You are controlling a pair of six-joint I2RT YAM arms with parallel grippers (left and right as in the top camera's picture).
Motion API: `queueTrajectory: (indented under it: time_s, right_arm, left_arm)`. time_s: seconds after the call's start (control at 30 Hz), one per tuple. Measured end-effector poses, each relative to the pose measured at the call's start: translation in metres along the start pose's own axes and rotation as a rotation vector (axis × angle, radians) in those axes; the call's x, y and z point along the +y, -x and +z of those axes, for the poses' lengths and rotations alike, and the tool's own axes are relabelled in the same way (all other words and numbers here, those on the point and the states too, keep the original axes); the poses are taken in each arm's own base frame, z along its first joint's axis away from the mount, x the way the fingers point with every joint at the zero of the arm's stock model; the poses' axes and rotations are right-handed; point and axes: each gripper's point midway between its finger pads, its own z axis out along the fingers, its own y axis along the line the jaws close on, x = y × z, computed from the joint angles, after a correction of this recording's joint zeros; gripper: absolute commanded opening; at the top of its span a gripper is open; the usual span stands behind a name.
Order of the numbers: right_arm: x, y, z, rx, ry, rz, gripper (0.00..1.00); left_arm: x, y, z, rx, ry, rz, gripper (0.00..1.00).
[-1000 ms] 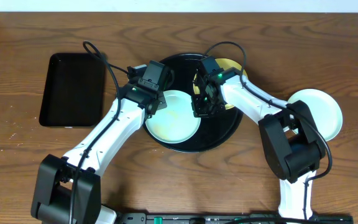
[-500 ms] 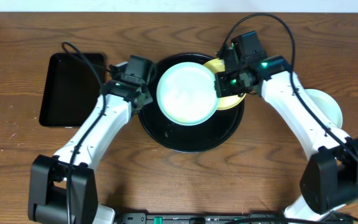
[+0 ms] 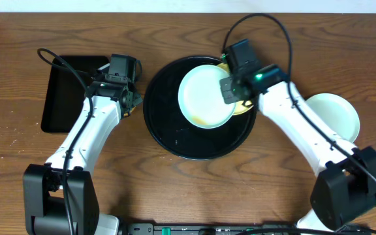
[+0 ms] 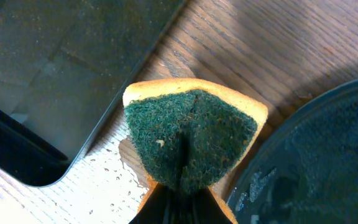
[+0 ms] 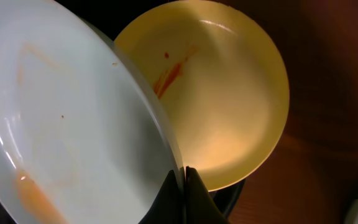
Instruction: Clean dirty plates on tray and stack at the side
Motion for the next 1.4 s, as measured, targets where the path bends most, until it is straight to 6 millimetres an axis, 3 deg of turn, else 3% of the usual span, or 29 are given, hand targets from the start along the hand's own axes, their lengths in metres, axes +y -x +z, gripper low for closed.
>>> queueTrajectory:
  time_s: [0.6,0.87,1.17,1.4]
  right_arm:
    - [0.030,0.010,-0.043,-0.237,-0.392,-0.077,0.01]
    - [0.024,0.016,-0.058,-0.306,-0.507,-0.089,0.01]
    - [0.021,0.019,-0.065,-0.337,-0.556,-0.093,0.01]
    - [0.033,0.013,-0.055,-0.295,-0.464,-0.096,0.01]
  left_arm:
    - [-0.001,-0.001,0.000,0.004,-0.005,0.000,0.08]
    - [-0.001,-0.001,0.000,0.004,-0.005,0.000,0.08]
    - [-0.001,-0.001,0.000,0.004,-0.005,0.000,0.08]
    - [-0.001,-0.001,0.000,0.004,-0.005,0.000,0.08]
